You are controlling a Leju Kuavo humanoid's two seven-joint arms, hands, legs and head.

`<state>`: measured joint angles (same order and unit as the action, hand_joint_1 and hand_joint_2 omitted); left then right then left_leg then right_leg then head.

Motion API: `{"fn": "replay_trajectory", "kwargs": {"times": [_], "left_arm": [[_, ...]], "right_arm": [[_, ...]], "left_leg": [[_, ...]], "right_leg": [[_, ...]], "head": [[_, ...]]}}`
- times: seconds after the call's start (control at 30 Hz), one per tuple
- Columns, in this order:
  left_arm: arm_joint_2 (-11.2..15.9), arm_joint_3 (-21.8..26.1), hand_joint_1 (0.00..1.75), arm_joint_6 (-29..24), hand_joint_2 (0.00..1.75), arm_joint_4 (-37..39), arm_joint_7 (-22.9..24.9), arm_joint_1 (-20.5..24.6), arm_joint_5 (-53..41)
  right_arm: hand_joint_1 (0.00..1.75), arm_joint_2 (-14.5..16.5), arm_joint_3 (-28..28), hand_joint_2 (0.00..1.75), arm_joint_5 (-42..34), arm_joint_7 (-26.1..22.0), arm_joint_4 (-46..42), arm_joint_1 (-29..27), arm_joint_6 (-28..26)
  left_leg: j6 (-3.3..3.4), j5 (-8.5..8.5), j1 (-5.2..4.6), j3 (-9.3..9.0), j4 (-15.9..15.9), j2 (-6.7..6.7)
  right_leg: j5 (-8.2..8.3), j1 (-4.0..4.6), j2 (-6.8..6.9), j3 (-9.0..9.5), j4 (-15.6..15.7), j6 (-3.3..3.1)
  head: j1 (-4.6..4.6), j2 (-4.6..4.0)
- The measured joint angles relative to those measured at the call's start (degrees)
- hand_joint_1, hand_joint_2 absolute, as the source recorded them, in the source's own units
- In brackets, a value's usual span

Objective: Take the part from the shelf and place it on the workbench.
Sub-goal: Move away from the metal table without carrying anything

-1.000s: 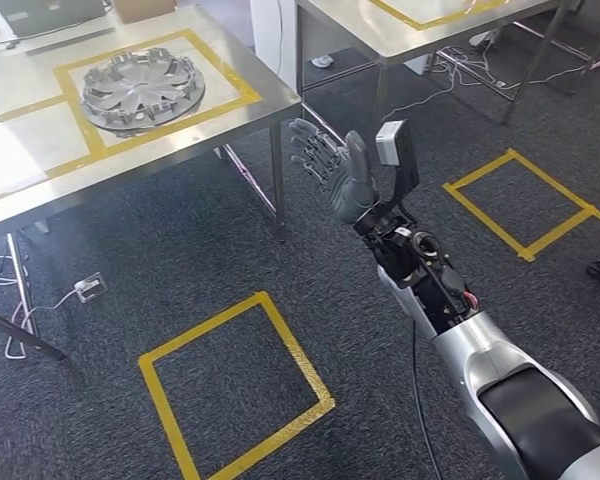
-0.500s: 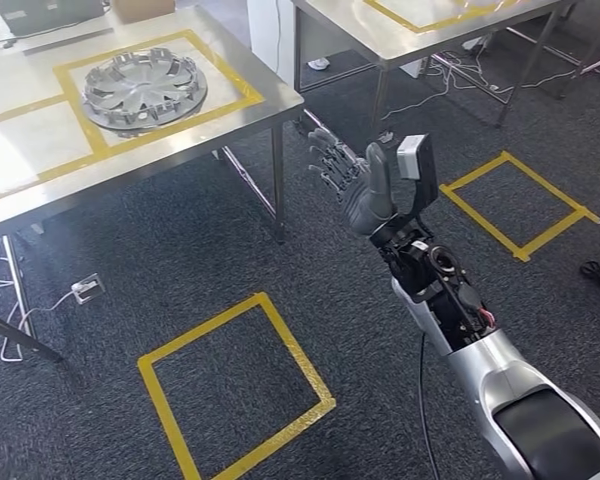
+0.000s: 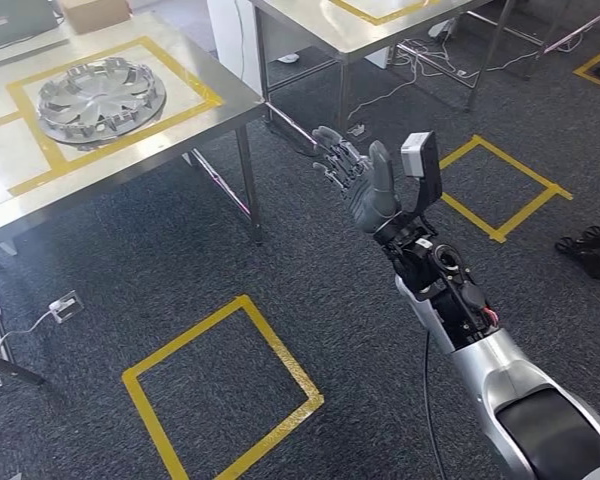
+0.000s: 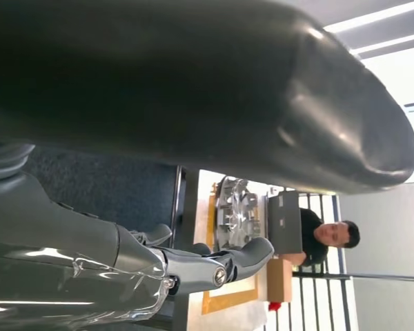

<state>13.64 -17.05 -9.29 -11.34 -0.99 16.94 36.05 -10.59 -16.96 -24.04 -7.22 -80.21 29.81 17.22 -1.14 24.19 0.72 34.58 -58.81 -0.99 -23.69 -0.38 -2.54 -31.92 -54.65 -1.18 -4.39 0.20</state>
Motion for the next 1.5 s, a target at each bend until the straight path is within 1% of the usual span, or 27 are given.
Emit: {"fn": "replay_trajectory", "kwargs": {"times": [0.07,0.13,0.2,0.23,0.3,0.33,0.37,0.4,0.43,0.5,0.57,0.63,0.7,0.77,0.83,0.87,0.9,0.93,1.0,1.07,1.17,1.23,1.33,1.37,1.4,1.43,1.5], "left_arm": [[0.06,-0.03,0.00,0.00,0.00,0.00,0.02,0.26,-0.03],[0.02,-0.04,0.00,0.00,0.00,0.00,0.02,0.36,-0.03],[-0.08,-0.04,0.00,0.00,0.00,0.00,0.02,0.50,-0.03],[-0.14,-0.04,0.00,0.00,0.00,0.00,0.02,0.58,-0.03],[-0.18,-0.04,0.00,0.00,0.00,0.00,0.03,0.59,-0.03],[-0.21,-0.04,0.00,0.00,0.00,0.00,0.03,0.54,-0.03],[-0.25,-0.05,0.00,0.00,0.00,0.00,0.03,0.48,-0.02],[-0.29,-0.05,0.00,0.01,0.00,0.00,0.03,0.46,-0.02],[-0.36,-0.06,0.00,0.01,0.00,0.00,0.04,0.47,-0.01],[-0.44,-0.06,0.00,0.02,0.00,0.00,0.05,0.53,0.01],[-0.42,-0.06,0.00,0.03,0.00,0.00,0.05,0.54,0.02],[-0.37,-0.06,0.00,0.04,0.00,0.00,0.05,0.54,0.06],[-0.35,-0.06,0.00,0.08,0.00,0.00,0.05,0.57,0.18],[-0.33,-0.06,0.00,0.12,0.00,0.00,0.05,0.56,0.33],[-0.28,-0.06,0.00,0.12,0.00,0.00,0.05,0.32,0.49],[-0.27,-0.06,0.00,0.12,0.00,0.00,0.05,0.16,0.54],[-0.27,-0.06,0.00,0.12,0.00,0.00,0.05,0.03,0.59],[-0.25,-0.06,0.00,0.13,0.00,0.00,0.05,-0.01,0.61],[-0.09,-0.06,0.00,0.12,0.00,0.00,0.05,0.08,0.62],[0.10,-0.06,0.00,0.12,0.00,0.00,0.05,0.21,0.63],[0.13,-0.06,0.00,0.13,0.00,0.00,0.05,0.32,0.64],[0.05,-0.06,0.00,0.13,0.00,0.00,0.03,0.42,0.66],[-0.04,-0.06,0.00,0.13,0.00,0.00,-0.06,0.29,0.77],[-0.05,-0.06,0.00,0.13,0.00,0.00,-0.09,0.14,0.84],[-0.07,-0.06,0.00,0.13,0.00,0.00,-0.13,-0.01,0.90],[-0.08,-0.06,0.00,0.12,0.00,0.00,-0.17,-0.12,0.95],[-0.08,-0.06,0.00,0.13,0.00,0.00,-0.26,-0.18,0.99]], "right_arm": [[0.00,0.00,0.24,0.00,0.02,0.04,0.00,0.11,0.28],[0.00,-0.01,0.53,0.00,0.08,0.04,0.01,0.17,0.45],[0.00,-0.02,0.86,0.00,0.18,0.01,0.01,0.30,0.60],[0.00,-0.03,0.99,0.00,0.23,-0.01,0.01,0.43,0.66],[0.00,-0.03,1.13,0.00,0.29,-0.02,0.05,0.57,0.73],[0.00,-0.03,1.17,0.00,0.37,-0.07,0.12,0.53,0.72],[0.00,-0.03,1.20,0.00,0.53,-0.17,0.22,0.46,0.72],[0.00,-0.03,1.22,0.00,0.79,-0.33,0.34,0.43,0.72],[0.00,-0.03,1.25,0.00,1.07,-0.52,0.43,0.48,0.73],[0.00,-0.03,1.36,0.00,1.49,-0.81,0.52,0.79,0.75],[0.00,-0.03,1.45,0.00,1.64,-0.97,0.58,1.08,0.80],[0.00,-0.03,1.50,0.00,1.90,-1.12,0.74,1.07,0.96],[0.00,-0.01,1.52,0.00,2.34,-1.26,0.89,1.07,1.31],[0.00,0.05,1.53,0.00,2.73,-1.32,0.94,1.15,1.67],[0.00,0.09,1.53,0.00,2.92,-1.32,1.05,1.02,1.91],[0.00,0.11,1.53,0.00,2.95,-1.32,1.15,0.90,2.01],[0.00,0.13,1.53,0.00,2.96,-1.32,1.23,0.81,2.08],[0.00,0.15,1.54,0.00,2.97,-1.32,1.29,0.76,2.14],[0.00,0.18,1.55,0.00,2.97,-1.33,1.34,0.81,2.23],[0.00,0.21,1.56,0.00,2.97,-1.33,1.39,0.89,2.30],[0.00,0.21,1.73,0.00,2.98,-1.33,1.46,0.87,2.30],[0.00,0.25,2.00,0.00,3.01,-1.33,1.46,0.96,2.30],[0.00,0.30,2.29,0.00,3.14,-1.31,1.48,0.65,2.08],[0.00,0.30,2.38,0.00,3.19,-1.27,1.49,0.28,1.96],[0.00,0.30,2.46,0.00,3.27,-1.23,1.48,-0.08,1.85],[0.00,0.31,2.53,0.00,3.33,-1.17,1.46,-0.33,1.81],[0.00,0.32,2.60,0.00,3.39,-1.01,1.32,-0.47,1.72]], "left_leg": [[0.42,-0.80,-0.15,-1.79,3.92,-0.78],[0.86,-0.82,-0.21,-1.94,4.31,-0.30],[1.51,-1.09,0.01,-2.22,4.79,0.45],[1.80,-1.18,0.14,-2.35,5.00,0.86],[2.12,-1.16,0.10,-2.40,5.05,1.50],[2.17,-1.13,0.09,-2.40,5.03,1.84],[2.17,-1.09,0.10,-2.41,5.01,2.14],[2.12,-1.04,0.12,-2.45,4.98,2.44],[2.01,-0.96,0.16,-2.53,4.91,2.74],[1.55,-0.65,0.05,-2.63,4.60,3.28],[0.98,-0.44,-0.24,-2.47,4.28,3.81],[0.44,-0.47,-0.35,-2.36,4.24,4.47],[-0.19,0.56,-0.17,-1.97,3.09,3.98],[-0.66,3.79,-0.01,0.51,-2.43,2.37],[-0.78,7.17,0.00,4.56,-10.62,1.52],[-0.74,7.66,0.00,5.89,-13.08,1.40],[-0.63,6.97,0.00,6.13,-13.23,1.34],[-0.43,5.27,-0.01,5.16,-10.93,1.25],[0.16,1.18,-0.03,1.14,-2.35,0.11],[0.55,-0.67,-0.18,-1.51,3.32,-0.90],[1.06,-0.91,-0.27,-2.00,4.46,-0.19],[1.69,-1.18,0.02,-2.33,5.02,0.55],[2.09,-1.20,0.03,-2.48,5.20,1.48],[2.10,-1.17,0.02,-2.48,5.18,1.76],[2.08,-1.14,0.03,-2.49,5.15,2.02],[2.01,-1.07,0.05,-2.54,5.09,2.26],[1.64,-0.80,0.07,-2.68,4.86,2.73]], "right_leg": [[0.09,0.08,-0.57,-0.31,-0.05,0.52],[0.25,0.05,-1.15,-0.50,0.08,1.21],[-0.89,0.07,-0.42,-1.38,-1.49,1.79],[-2.41,0.08,0.30,-2.56,-4.08,2.01],[-6.25,-0.10,1.55,-6.13,-12.17,2.36],[-7.50,-0.20,1.75,-7.76,-15.78,2.53],[-7.74,-0.29,1.90,-8.59,-17.58,2.64],[-6.84,-0.37,2.07,-8.28,-16.98,2.71],[-5.04,-0.45,2.37,-6.89,-14.12,2.71],[-1.47,-0.35,3.81,-2.79,-5.64,2.62],[-0.53,-0.14,4.78,-0.51,-1.03,2.19],[-0.63,-0.01,4.21,-0.33,-0.60,1.53],[-0.32,-0.07,3.47,-0.38,-0.39,0.88],[-0.06,-0.20,2.85,-0.42,-0.21,0.33],[0.04,-0.12,2.09,-0.60,-0.21,0.07],[0.08,-0.07,1.62,-0.65,-0.22,0.02],[0.10,-0.05,1.13,-0.67,-0.23,0.00],[0.12,-0.04,0.64,-0.63,-0.23,-0.01],[0.14,0.00,-0.21,-0.57,-0.25,0.07],[0.21,0.05,-0.94,-0.73,-0.30,0.43],[0.36,-0.09,-1.80,-1.04,-0.18,1.40],[-1.12,0.04,-0.71,-2.03,-2.22,1.93],[-6.63,-0.12,1.57,-6.92,-13.49,2.51],[-7.58,-0.23,1.80,-8.31,-16.62,2.69],[-7.49,-0.33,1.96,-8.79,-17.72,2.81],[-6.28,-0.43,2.14,-8.05,-16.27,2.88],[-2.56,-0.54,3.08,-4.05,-8.24,2.86]], "head": [[-0.01,0.00],[-0.04,0.00],[-0.18,0.00],[-0.34,0.00],[-0.68,0.00],[-0.75,0.00],[-0.80,0.00],[-0.85,0.00],[-0.90,0.00],[-1.07,0.00],[-1.06,0.00],[-0.85,0.00],[-0.65,0.00],[-0.35,0.00],[-0.17,0.00],[-0.16,0.00],[-0.16,0.00],[-0.15,0.00],[-0.10,0.00],[-0.04,0.00],[-0.01,0.00],[-0.23,0.00],[-0.70,0.00],[-0.78,0.00],[-0.85,0.00],[-0.94,0.00],[-1.07,0.00]]}}
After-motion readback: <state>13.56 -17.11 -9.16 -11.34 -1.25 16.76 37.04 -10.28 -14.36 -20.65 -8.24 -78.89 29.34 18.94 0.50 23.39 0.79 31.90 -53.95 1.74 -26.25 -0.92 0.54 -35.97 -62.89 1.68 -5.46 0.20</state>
